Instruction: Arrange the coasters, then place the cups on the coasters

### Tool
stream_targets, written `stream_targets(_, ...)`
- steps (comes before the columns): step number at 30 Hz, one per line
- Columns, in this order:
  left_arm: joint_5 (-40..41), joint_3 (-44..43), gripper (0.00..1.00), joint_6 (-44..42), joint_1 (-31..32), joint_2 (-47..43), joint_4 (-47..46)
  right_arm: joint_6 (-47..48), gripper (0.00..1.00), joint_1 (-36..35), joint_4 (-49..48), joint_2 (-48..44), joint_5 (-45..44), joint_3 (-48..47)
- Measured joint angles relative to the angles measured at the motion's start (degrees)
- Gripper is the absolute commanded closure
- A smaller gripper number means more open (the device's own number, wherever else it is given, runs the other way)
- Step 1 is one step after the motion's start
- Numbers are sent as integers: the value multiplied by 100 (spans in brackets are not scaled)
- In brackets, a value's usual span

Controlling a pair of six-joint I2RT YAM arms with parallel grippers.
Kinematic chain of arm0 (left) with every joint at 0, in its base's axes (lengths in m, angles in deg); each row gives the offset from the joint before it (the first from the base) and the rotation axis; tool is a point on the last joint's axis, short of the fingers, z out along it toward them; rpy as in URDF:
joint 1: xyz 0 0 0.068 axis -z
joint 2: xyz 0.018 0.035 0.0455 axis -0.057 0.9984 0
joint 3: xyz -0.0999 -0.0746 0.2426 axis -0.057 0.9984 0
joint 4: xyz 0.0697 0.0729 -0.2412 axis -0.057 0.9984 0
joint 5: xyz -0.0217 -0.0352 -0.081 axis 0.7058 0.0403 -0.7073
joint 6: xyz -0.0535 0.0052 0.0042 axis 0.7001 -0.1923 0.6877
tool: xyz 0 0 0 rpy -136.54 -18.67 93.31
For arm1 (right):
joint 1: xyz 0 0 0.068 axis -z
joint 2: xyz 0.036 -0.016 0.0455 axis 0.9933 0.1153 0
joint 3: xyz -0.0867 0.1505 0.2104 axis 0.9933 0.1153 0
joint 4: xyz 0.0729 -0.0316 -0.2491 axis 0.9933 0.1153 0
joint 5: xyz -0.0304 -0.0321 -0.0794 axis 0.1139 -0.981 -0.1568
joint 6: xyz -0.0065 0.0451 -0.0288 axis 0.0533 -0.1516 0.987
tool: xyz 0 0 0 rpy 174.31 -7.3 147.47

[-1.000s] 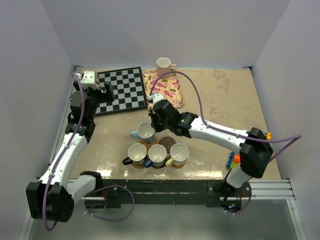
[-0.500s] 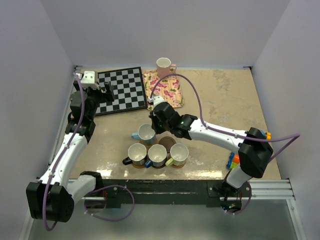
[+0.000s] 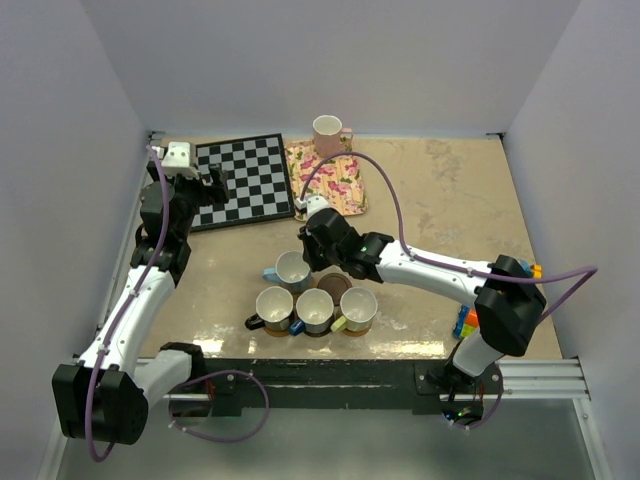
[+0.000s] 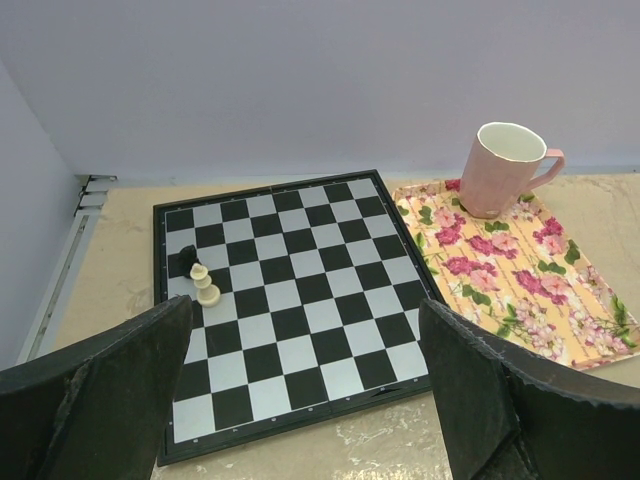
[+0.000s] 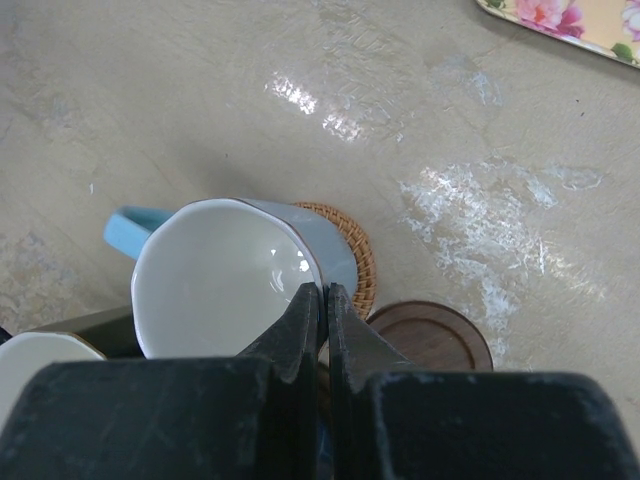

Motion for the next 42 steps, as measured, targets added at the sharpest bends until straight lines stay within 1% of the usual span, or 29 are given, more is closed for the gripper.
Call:
stream_targets(7,-7,0,0,2,0,0,0,-4,100,-15,-48,0,-4,20)
stream_targets(8,-9,0,0,2,0,0,0,-4,99,-15,-48,0,-4,22)
stream_targets(13,-15,0,0,2,0,0,0,-7,85,-17,-48,0,-11,22)
stream_targets(23,-17,0,0,2,0,0,0,-26,71,-26,-221,-2,-39,22)
stream_targets(29,-17,0,0,2,0,0,0,-26,53,-26,-227,-2,-85,20)
stream_targets(31,-17,0,0,4,0,0,0,-20,44,-28,-238,-2,-109,20)
stream_targets(38,-15,-2,0,2,0,0,0,9,34,-28,-260,-2,-142,20)
stream_targets(42,-17,0,0,2,0,2,0,17,32,-28,-262,-11,-142,20)
